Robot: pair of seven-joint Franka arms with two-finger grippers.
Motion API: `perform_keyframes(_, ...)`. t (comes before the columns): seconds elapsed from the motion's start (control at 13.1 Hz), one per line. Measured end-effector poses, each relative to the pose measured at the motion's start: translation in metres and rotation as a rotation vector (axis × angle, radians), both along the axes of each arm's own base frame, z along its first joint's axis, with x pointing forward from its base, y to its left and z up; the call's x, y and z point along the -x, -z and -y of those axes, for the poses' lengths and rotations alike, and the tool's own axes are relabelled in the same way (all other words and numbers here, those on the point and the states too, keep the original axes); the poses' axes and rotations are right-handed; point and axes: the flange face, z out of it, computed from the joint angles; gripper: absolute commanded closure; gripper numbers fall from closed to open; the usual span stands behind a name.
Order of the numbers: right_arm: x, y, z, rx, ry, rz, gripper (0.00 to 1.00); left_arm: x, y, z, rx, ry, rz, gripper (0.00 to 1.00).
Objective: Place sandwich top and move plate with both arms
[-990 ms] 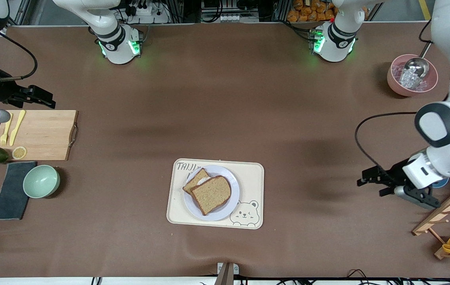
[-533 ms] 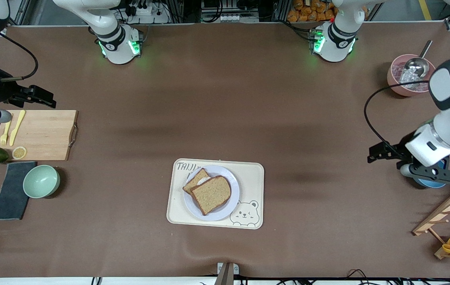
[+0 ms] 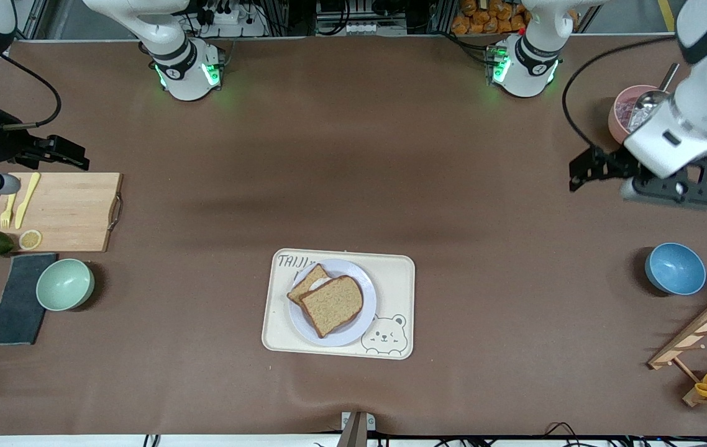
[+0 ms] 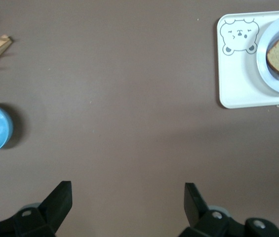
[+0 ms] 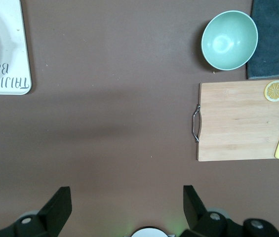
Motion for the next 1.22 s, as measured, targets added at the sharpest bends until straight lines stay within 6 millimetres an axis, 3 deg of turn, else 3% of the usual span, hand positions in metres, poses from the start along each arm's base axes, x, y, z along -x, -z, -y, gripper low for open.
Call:
perform_keyframes(0.3, 0.000, 0.001, 0.001, 0.000, 0.001, -0.003, 0.00, 0.021, -0.028, -0.013, 0.003, -0.016, 0.021, 0.00)
perform_keyframes(1.22, 0.000, 0.003, 0.004, 0.000, 0.007, -0.006, 0.00, 0.030, -0.019, -0.037, -0.054, -0.097, -0.083, 0.00)
